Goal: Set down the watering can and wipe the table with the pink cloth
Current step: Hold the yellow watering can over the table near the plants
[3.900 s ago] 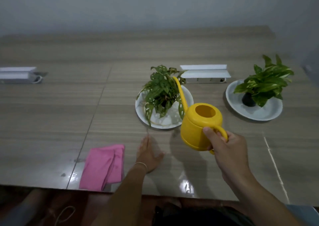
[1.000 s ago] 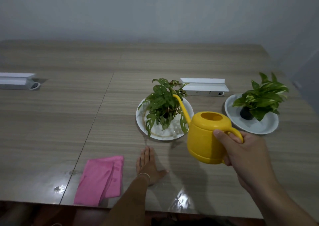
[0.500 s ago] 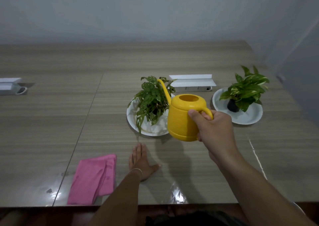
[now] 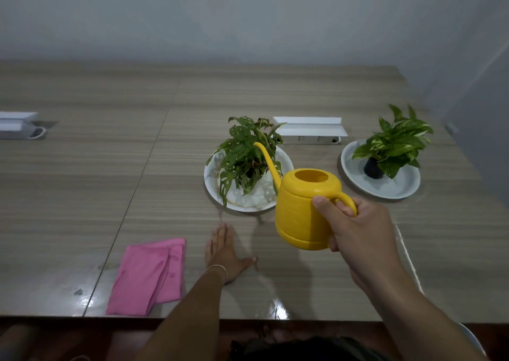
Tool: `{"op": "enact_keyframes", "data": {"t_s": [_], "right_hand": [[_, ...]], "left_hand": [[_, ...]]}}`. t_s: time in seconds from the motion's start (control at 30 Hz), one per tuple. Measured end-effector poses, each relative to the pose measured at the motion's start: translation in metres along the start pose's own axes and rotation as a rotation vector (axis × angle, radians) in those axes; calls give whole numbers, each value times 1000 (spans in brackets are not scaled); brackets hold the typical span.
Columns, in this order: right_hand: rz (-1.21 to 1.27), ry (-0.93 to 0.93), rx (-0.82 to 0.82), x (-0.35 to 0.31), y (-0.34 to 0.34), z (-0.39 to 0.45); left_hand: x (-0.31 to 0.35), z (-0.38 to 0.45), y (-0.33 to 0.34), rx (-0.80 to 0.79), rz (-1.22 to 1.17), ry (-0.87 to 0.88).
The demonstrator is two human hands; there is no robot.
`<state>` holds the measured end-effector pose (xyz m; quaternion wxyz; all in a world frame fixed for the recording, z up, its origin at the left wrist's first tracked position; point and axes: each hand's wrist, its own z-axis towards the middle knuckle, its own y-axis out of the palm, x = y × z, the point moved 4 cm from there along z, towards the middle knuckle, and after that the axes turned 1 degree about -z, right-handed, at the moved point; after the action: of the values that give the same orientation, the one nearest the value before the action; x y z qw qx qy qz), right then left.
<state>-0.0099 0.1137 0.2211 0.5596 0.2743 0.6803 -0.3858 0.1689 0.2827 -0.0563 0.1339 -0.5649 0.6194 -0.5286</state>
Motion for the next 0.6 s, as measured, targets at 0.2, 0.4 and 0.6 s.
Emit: {"op": "enact_keyframes", "data": {"t_s": [0.2,0.4,0.6], "right_hand": [[14,8,12,2,-4,5],[42,7,14,-4,3,8],[39,9,-39,-3,11,1]], "left_hand": [[0,-1,0,4,4,-1],[-2,0,2,3,6,4],[-3,1,2,1,-8,12]]}}
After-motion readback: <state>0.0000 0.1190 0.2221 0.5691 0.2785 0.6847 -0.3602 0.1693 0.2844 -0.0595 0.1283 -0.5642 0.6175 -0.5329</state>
